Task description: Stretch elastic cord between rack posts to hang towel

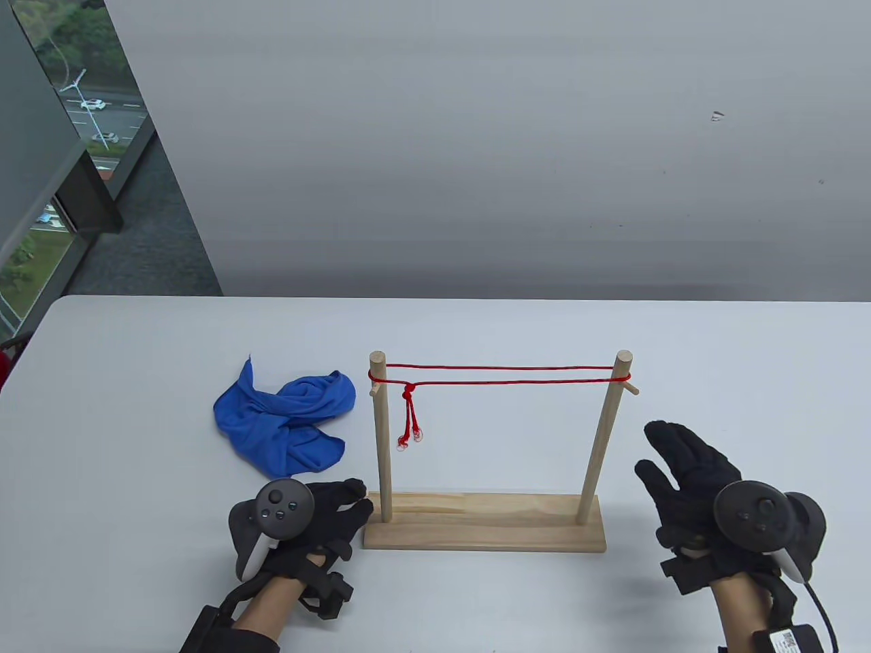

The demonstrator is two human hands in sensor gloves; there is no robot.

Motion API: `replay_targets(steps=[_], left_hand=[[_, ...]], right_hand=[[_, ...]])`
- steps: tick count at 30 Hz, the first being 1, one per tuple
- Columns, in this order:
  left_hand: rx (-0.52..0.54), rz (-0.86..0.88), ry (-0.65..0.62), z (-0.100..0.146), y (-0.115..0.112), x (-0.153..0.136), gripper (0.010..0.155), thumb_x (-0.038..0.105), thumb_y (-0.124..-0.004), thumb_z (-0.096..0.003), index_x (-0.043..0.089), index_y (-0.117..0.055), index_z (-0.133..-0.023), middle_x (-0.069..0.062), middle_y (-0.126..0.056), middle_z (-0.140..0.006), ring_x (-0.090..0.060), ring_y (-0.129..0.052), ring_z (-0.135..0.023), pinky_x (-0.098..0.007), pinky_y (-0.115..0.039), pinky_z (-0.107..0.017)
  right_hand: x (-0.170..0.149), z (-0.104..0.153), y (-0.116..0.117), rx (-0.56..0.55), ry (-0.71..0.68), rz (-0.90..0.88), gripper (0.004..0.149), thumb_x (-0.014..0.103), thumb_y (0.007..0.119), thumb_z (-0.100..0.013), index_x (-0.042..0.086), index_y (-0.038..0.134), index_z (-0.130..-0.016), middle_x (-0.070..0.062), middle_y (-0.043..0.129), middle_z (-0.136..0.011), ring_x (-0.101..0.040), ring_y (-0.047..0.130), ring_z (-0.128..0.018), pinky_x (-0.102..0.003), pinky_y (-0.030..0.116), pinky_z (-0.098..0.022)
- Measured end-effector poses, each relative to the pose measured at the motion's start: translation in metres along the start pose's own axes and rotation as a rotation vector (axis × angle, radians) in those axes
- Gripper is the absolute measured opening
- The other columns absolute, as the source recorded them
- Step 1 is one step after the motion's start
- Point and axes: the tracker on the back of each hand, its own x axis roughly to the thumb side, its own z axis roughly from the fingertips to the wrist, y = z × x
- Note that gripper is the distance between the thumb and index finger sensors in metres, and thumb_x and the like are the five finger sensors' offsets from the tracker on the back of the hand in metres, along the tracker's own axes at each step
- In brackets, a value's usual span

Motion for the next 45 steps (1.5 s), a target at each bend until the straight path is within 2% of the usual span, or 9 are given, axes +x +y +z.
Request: replay_targets(steps=[5, 7, 10, 14, 20, 26, 35, 40, 45], left_hand=[[0.071, -0.036, 0.071, -0.009, 0.028, -0.006, 0.056, 0.055, -0.091, -0.04, 0.025, -0.085, -0.086, -0.002, -0.095, -0.088, -0.035, -0.089, -0.082, -0.057, -0.069, -0.066], [0.048, -0.059, 0.122, -0.017, 0.035, -0.01, 0.064, 0.056, -0.091, -0.04, 0.025, -0.078, -0.094, -0.004, -0.088, -0.096, -0.036, -0.085, -0.086, -0.058, -0.066, -0.067], [0.019, -0.12, 0.161, -0.033, 0.043, -0.014, 0.075, 0.055, -0.092, -0.0391, 0.025, -0.066, -0.102, -0.006, -0.073, -0.108, -0.039, -0.072, -0.097, -0.062, -0.056, -0.072], [-0.022, -0.241, 0.199, -0.061, 0.054, -0.019, 0.09, 0.058, -0.094, -0.0367, 0.028, -0.051, -0.11, -0.007, -0.054, -0.118, -0.04, -0.057, -0.106, -0.067, -0.046, -0.075], [-0.199, -0.308, 0.317, -0.102, 0.059, -0.026, 0.111, 0.065, -0.095, -0.0335, 0.03, -0.027, -0.114, -0.007, -0.021, -0.124, -0.042, -0.029, -0.115, -0.077, -0.029, -0.073], [-0.285, -0.404, 0.388, -0.134, 0.055, -0.036, 0.123, 0.07, -0.097, -0.0281, 0.032, -0.016, -0.113, -0.006, -0.008, -0.122, -0.044, -0.022, -0.115, -0.081, -0.031, -0.071], [-0.318, -0.461, 0.453, -0.158, 0.039, -0.052, 0.119, 0.068, -0.099, -0.0272, 0.035, -0.023, -0.113, -0.007, -0.027, -0.122, -0.042, -0.057, -0.105, -0.073, -0.056, -0.07], [-0.306, -0.507, 0.444, -0.164, 0.027, -0.058, 0.108, 0.063, -0.1, -0.0293, 0.038, -0.035, -0.112, -0.006, -0.044, -0.118, -0.04, -0.066, -0.097, -0.068, -0.062, -0.068], [-0.239, -0.524, 0.419, -0.165, 0.022, -0.061, 0.086, 0.056, -0.097, -0.0341, 0.04, -0.053, -0.106, -0.005, -0.06, -0.111, -0.039, -0.073, -0.088, -0.063, -0.068, -0.064]], right_hand=[[-0.027, 0.01, 0.034, 0.102, 0.083, 0.059, 0.067, 0.053, 0.072, -0.046, 0.017, 0.056, -0.101, -0.019, 0.06, -0.102, -0.041, 0.073, -0.09, -0.075, 0.049, -0.06], [-0.036, 0.011, 0.045, 0.19, 0.117, 0.025, 0.068, 0.052, 0.071, -0.047, 0.016, 0.054, -0.102, -0.019, 0.056, -0.103, -0.042, 0.069, -0.091, -0.075, 0.046, -0.06], [-0.041, 0.013, 0.054, 0.214, 0.162, -0.011, 0.068, 0.051, 0.072, -0.047, 0.015, 0.054, -0.102, -0.021, 0.053, -0.103, -0.044, 0.067, -0.091, -0.076, 0.043, -0.06], [-0.04, 0.014, 0.054, 0.232, 0.164, 0.043, 0.068, 0.051, 0.071, -0.047, 0.015, 0.053, -0.102, -0.021, 0.052, -0.104, -0.044, 0.066, -0.092, -0.075, 0.043, -0.06], [-0.039, 0.014, 0.051, 0.216, 0.178, 0.086, 0.07, 0.052, 0.071, -0.047, 0.017, 0.049, -0.104, -0.02, 0.045, -0.107, -0.046, 0.058, -0.097, -0.076, 0.037, -0.061], [-0.04, 0.015, 0.048, 0.19, 0.189, 0.122, 0.072, 0.052, 0.071, -0.047, 0.018, 0.045, -0.105, -0.02, 0.04, -0.109, -0.046, 0.053, -0.099, -0.077, 0.034, -0.061], [-0.04, 0.015, 0.046, 0.169, 0.195, 0.123, 0.071, 0.052, 0.071, -0.047, 0.018, 0.046, -0.105, -0.02, 0.041, -0.108, -0.046, 0.054, -0.098, -0.077, 0.034, -0.061], [-0.041, 0.015, 0.046, 0.169, 0.201, 0.12, 0.071, 0.052, 0.071, -0.047, 0.017, 0.047, -0.104, -0.02, 0.042, -0.108, -0.046, 0.055, -0.098, -0.077, 0.035, -0.061], [-0.042, 0.015, 0.045, 0.161, 0.198, 0.118, 0.071, 0.052, 0.071, -0.047, 0.017, 0.047, -0.104, -0.02, 0.043, -0.108, -0.046, 0.055, -0.098, -0.076, 0.035, -0.061]])
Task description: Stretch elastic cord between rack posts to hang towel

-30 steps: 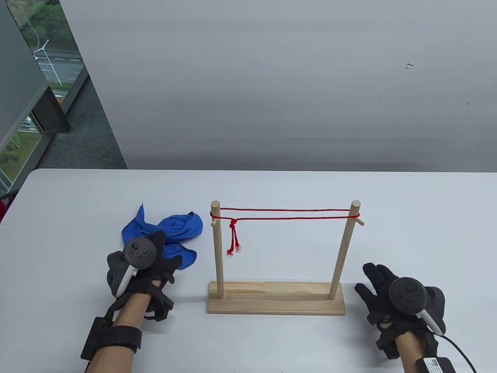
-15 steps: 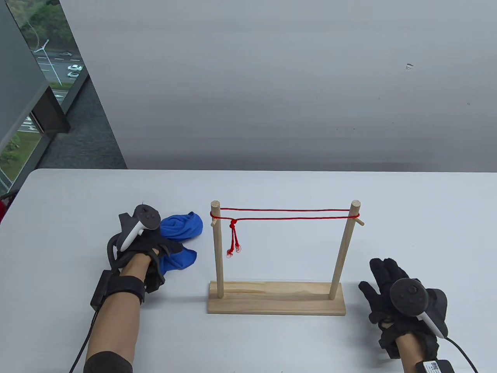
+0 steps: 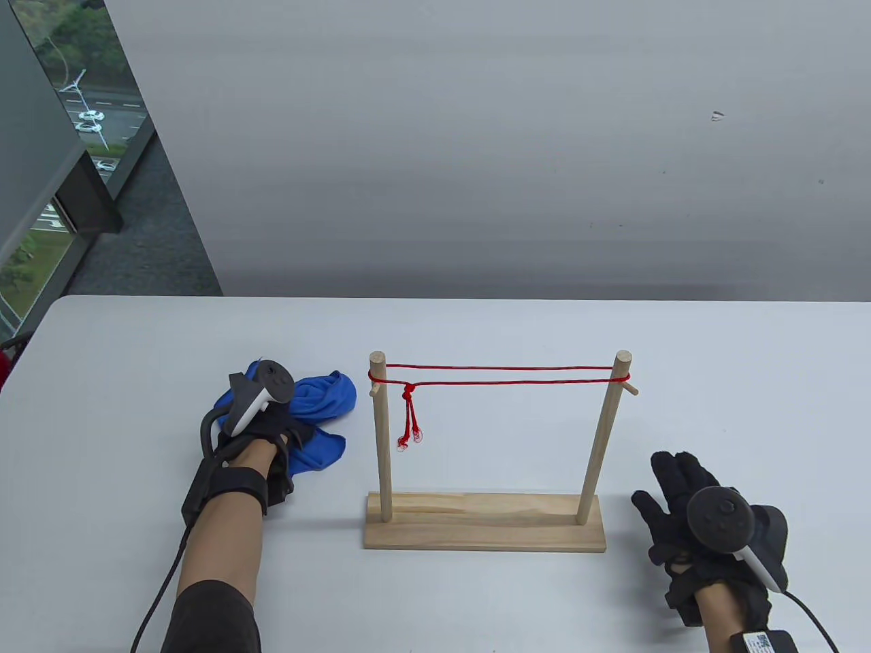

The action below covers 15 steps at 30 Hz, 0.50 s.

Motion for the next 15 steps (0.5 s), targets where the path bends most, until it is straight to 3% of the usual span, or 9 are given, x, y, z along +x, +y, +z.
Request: replay_targets(steps=[6, 15], left_hand=[[0.105, -0.031, -0.033, 0.005, -0.002, 0.003, 0.056, 0.044, -0.095, -0.0384, 0.036, -0.079, -0.091, -0.003, -0.081, -0.094, -0.034, -0.089, -0.069, -0.056, -0.078, -0.055], [0.24, 0.097, -0.091, 0.026, 0.011, -0.006, 0.047, 0.037, -0.095, -0.0399, 0.029, -0.085, -0.085, -0.005, -0.091, -0.082, -0.032, -0.099, -0.056, -0.051, -0.084, -0.047]], right_hand=[[0.0, 0.0, -0.002, -0.007, 0.0, -0.004, 0.07, 0.052, 0.071, -0.047, 0.017, 0.048, -0.104, -0.02, 0.044, -0.108, -0.046, 0.056, -0.098, -0.076, 0.036, -0.061], [0.001, 0.003, -0.006, -0.034, -0.013, -0.011, 0.07, 0.052, 0.071, -0.047, 0.017, 0.049, -0.104, -0.02, 0.044, -0.108, -0.046, 0.056, -0.098, -0.076, 0.036, -0.061]])
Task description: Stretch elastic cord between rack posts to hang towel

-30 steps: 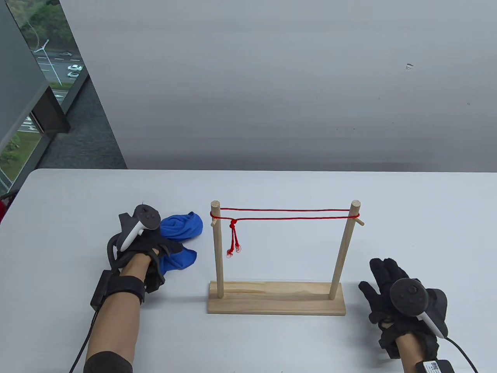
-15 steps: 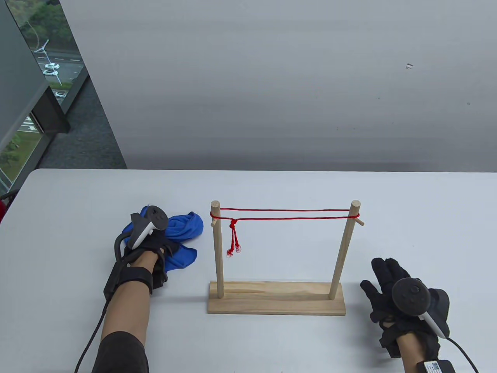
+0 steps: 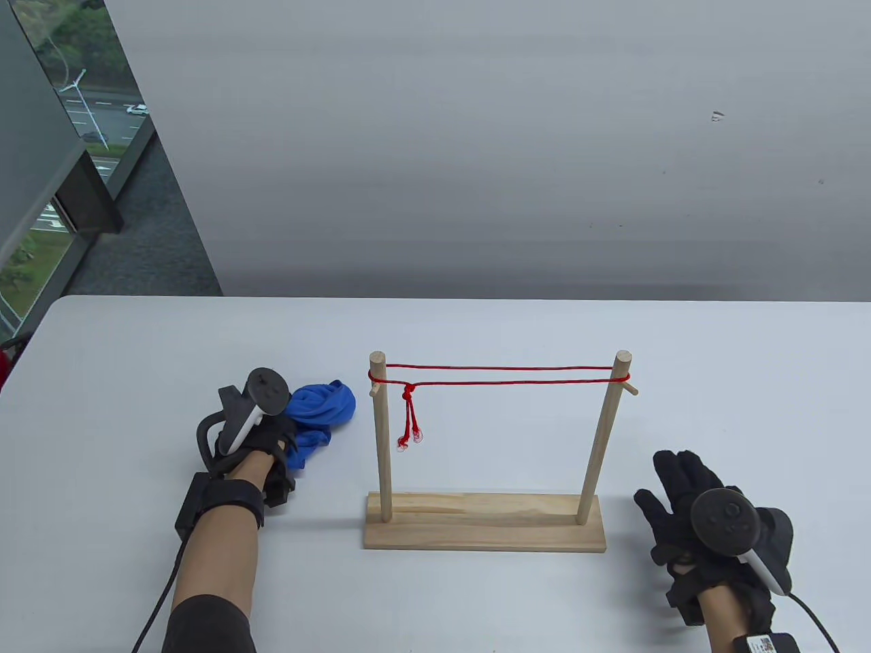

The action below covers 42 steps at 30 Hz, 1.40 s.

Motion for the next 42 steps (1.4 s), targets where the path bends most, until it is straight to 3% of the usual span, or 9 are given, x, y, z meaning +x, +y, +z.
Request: replay_targets(steps=[9, 18, 27, 33, 42], left_hand=[[0.099, 0.099, -0.117, 0.038, 0.048, -0.001, 0.046, 0.039, -0.094, -0.0413, 0.028, -0.086, -0.085, -0.006, -0.093, -0.078, -0.03, -0.101, -0.048, -0.048, -0.086, -0.041], [0.157, 0.123, -0.245, 0.089, 0.091, -0.004, 0.044, 0.041, -0.096, -0.0395, 0.026, -0.09, -0.081, -0.006, -0.097, -0.071, -0.029, -0.102, -0.04, -0.047, -0.087, -0.036], [0.169, 0.141, -0.34, 0.134, 0.115, -0.004, 0.043, 0.041, -0.098, -0.036, 0.023, -0.095, -0.075, -0.006, -0.102, -0.063, -0.028, -0.103, -0.032, -0.046, -0.088, -0.03], [0.165, 0.139, -0.411, 0.159, 0.127, 0.004, 0.042, 0.041, -0.099, -0.0332, 0.021, -0.099, -0.071, -0.006, -0.105, -0.057, -0.028, -0.104, -0.026, -0.045, -0.089, -0.026], [0.085, 0.205, -0.517, 0.186, 0.139, 0.016, 0.043, 0.042, -0.1, -0.0297, 0.021, -0.101, -0.066, -0.005, -0.107, -0.051, -0.026, -0.104, -0.021, -0.044, -0.09, -0.022]], right_hand=[[0.008, 0.003, -0.002, -0.03, -0.054, -0.023, 0.067, 0.051, 0.071, -0.047, 0.016, 0.054, -0.102, -0.019, 0.05, -0.106, -0.045, 0.061, -0.095, -0.076, 0.039, -0.061], [0.027, 0.014, -0.019, -0.135, -0.202, -0.089, 0.058, 0.047, 0.077, -0.045, 0.015, 0.071, -0.092, -0.017, 0.07, -0.096, -0.039, 0.082, -0.08, -0.066, 0.065, -0.055], [0.046, 0.025, -0.04, -0.257, -0.357, -0.173, 0.047, 0.039, 0.08, -0.042, 0.011, 0.085, -0.079, -0.018, 0.088, -0.076, -0.027, 0.1, -0.046, -0.047, 0.085, -0.032], [0.059, 0.034, -0.051, -0.322, -0.459, -0.196, 0.042, 0.042, 0.081, -0.04, 0.013, 0.091, -0.069, -0.014, 0.096, -0.063, -0.013, 0.103, -0.025, -0.033, 0.092, -0.013], [0.087, 0.039, -0.054, -0.28, -0.582, -0.297, 0.04, 0.039, 0.083, -0.038, 0.01, 0.093, -0.064, -0.014, 0.099, -0.049, -0.005, 0.098, -0.01, -0.025, 0.089, -0.002]])
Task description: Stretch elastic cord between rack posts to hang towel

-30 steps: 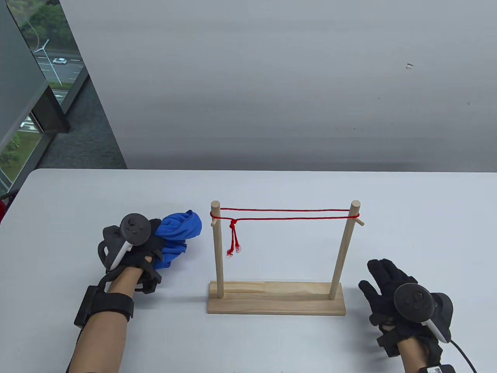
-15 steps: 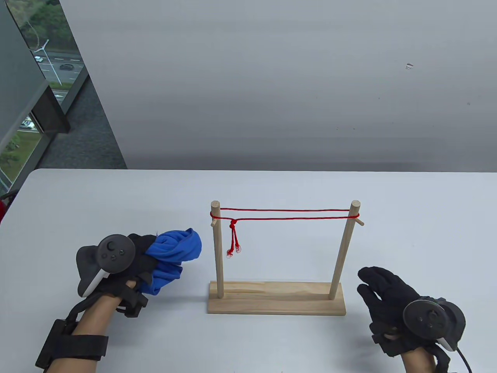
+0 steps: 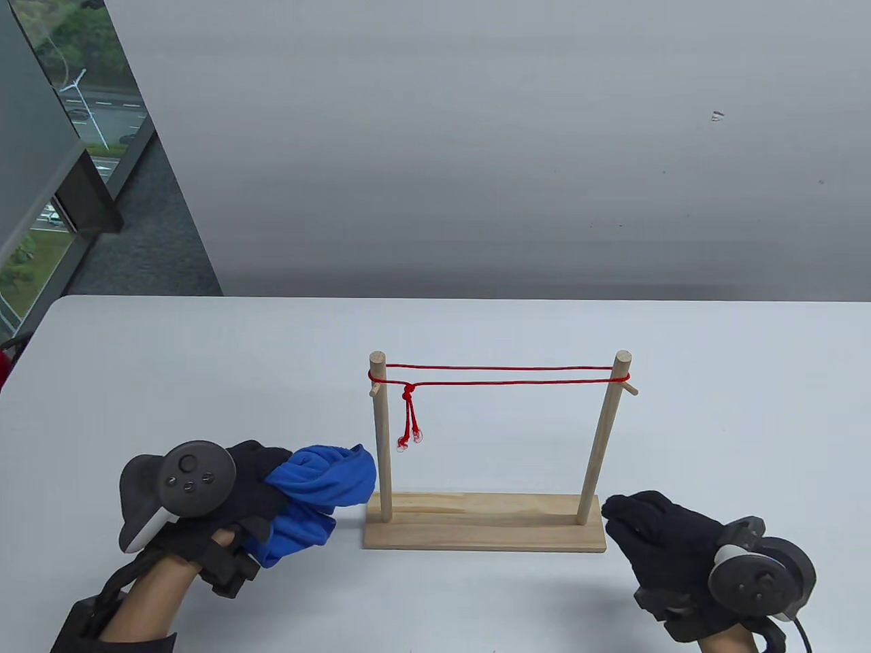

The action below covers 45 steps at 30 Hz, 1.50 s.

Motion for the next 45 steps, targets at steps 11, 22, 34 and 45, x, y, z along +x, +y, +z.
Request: replay_targets(steps=[11, 22, 34, 45], left_hand=[[-0.091, 0.2, -0.097, 0.0, -0.012, 0.027, 0.043, 0.043, -0.1, -0.0294, 0.021, -0.102, -0.066, -0.005, -0.107, -0.051, -0.026, -0.105, -0.02, -0.044, -0.09, -0.021], [-0.244, 0.517, -0.102, -0.02, -0.051, 0.05, 0.045, 0.044, -0.098, -0.0322, 0.019, -0.1, -0.069, -0.006, -0.107, -0.052, -0.026, -0.105, -0.021, -0.043, -0.09, -0.021], [-0.396, 0.682, 0.007, -0.036, -0.104, 0.06, 0.046, 0.045, -0.097, -0.0347, 0.019, -0.098, -0.072, -0.006, -0.107, -0.053, -0.025, -0.105, -0.021, -0.042, -0.091, -0.021], [-0.528, 0.697, 0.029, -0.04, -0.126, 0.064, 0.051, 0.049, -0.095, -0.0371, 0.018, -0.095, -0.078, -0.006, -0.107, -0.056, -0.025, -0.105, -0.022, -0.041, -0.09, -0.021]], right_hand=[[0.042, -0.031, 0.028, 0.086, -0.108, -0.068, 0.043, 0.042, 0.084, -0.039, 0.011, 0.091, -0.068, -0.014, 0.098, -0.053, -0.006, 0.099, -0.011, -0.026, 0.09, -0.003], [0.088, -0.047, 0.069, 0.134, -0.265, -0.015, 0.066, 0.047, 0.088, -0.038, 0.021, 0.066, -0.094, -0.011, 0.079, -0.084, -0.014, 0.1, -0.037, -0.031, 0.089, -0.018], [0.126, -0.043, 0.094, 0.13, -0.387, 0.09, 0.079, 0.052, 0.092, -0.036, 0.031, 0.052, -0.1, -0.006, 0.071, -0.09, -0.014, 0.098, -0.04, -0.027, 0.088, -0.016], [0.13, -0.051, 0.09, 0.089, -0.316, 0.127, 0.038, 0.039, 0.08, -0.044, 0.025, 0.085, -0.079, -0.009, 0.082, -0.079, -0.013, 0.101, -0.033, -0.027, 0.088, -0.012]])
